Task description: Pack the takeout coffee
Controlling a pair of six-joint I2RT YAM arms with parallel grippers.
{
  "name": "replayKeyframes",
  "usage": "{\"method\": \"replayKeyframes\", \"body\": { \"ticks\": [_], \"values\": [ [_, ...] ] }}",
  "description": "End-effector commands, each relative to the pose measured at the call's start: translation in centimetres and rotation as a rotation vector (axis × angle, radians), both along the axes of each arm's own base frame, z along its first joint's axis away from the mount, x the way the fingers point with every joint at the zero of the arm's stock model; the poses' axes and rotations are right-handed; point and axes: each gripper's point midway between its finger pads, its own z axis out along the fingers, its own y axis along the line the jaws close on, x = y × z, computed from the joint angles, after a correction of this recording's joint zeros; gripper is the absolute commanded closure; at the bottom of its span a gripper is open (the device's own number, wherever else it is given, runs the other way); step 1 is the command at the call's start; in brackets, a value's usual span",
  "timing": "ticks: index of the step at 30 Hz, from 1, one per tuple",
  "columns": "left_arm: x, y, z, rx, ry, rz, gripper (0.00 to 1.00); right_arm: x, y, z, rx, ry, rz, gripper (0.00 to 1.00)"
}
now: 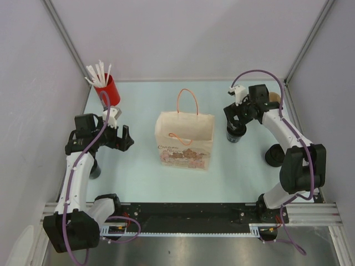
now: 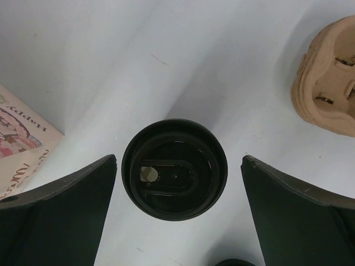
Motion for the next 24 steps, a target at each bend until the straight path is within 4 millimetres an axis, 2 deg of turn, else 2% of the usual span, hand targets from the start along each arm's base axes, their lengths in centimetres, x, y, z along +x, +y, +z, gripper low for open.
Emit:
{"method": "replayKeyframes", "body": {
  "ticks": [1,9,24],
  "values": [
    [0.2,-0.1,0.4,-0.009,-0.033,-0.022,0.01,0.4,-0.8,-0.3,-0.001,0.003,-0.015,0.00],
    [0.2,-0.1,0.2,-0.009,-0.027,-0.023,0.01,-1.2,-0.4,-0.5,0.033,0.052,0.056,0.03],
    [0.1,-0.1,0.4,-0.008,-0.033,-0.023,0.01,-2.1,-0.6,-2.1,0.019,0.117,0.077,0.09]
  ]
}}
